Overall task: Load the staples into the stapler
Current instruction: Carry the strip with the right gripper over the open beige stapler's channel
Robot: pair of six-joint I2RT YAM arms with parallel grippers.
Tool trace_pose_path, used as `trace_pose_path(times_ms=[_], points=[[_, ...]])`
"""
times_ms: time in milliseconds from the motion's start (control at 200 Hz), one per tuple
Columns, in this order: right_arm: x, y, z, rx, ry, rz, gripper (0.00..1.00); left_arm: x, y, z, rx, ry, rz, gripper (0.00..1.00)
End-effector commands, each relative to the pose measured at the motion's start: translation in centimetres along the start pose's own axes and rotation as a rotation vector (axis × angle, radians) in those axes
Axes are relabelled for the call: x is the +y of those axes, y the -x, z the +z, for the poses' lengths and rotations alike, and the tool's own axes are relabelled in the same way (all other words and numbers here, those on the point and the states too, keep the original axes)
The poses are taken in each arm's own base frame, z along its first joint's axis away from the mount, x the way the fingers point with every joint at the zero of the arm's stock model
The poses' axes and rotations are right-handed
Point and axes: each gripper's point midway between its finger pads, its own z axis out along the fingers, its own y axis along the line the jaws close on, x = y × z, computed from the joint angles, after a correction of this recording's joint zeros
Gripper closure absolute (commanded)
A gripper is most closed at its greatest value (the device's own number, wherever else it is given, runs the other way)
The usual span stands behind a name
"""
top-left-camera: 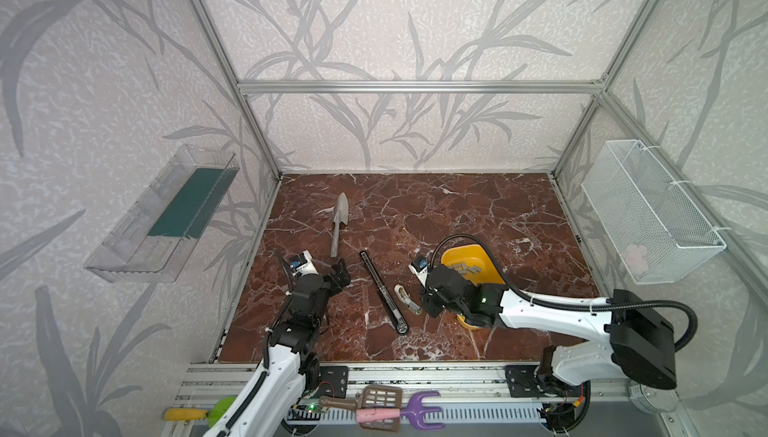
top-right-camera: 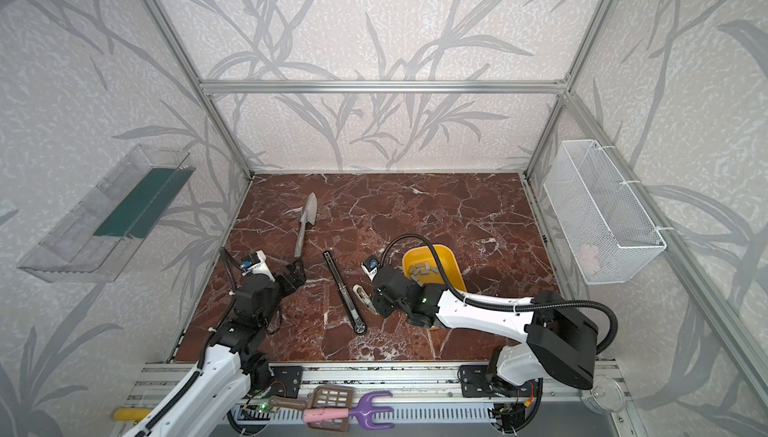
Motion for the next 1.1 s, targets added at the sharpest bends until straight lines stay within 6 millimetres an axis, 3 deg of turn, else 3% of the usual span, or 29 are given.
trace_pose_path(times_ms=[0, 370, 390, 890, 1000, 1100], points=[[-0.7, -0.2, 0.2, -0.015, -0.04, 0.048, 1.0, 0.1, 0.6, 0.8, -0.013, 0.029, -0.002, 0.01], [-4.5, -2.5, 1.2, 0.088, -0.199, 0.101, 1.0, 0.3, 0.5, 1.0, -0.017, 0.038, -0.008, 0.01], [-5.7, -2.5, 1.3, 0.093, -0.223, 0.128, 1.0, 0.3, 0.5, 1.0, -0.017, 0.038, -0.008, 0.01], [-11.4, -4.7, 0.7, 0.147, -0.352, 0.238, 1.0, 0.3, 0.8, 0.5, -0.05, 0.019, -0.016, 0.01], [-11.9, -4.7, 0.3, 0.127, -0.375, 0.24, 1.0, 0.3, 0.8, 0.5, -0.051, 0.015, -0.017, 0.01], [-10.5, -3.7, 0.5, 0.088, -0.288, 0.23, 1.0, -0.3, 0.5, 0.6, -0.033, -0.011, -0.005, 0.01]])
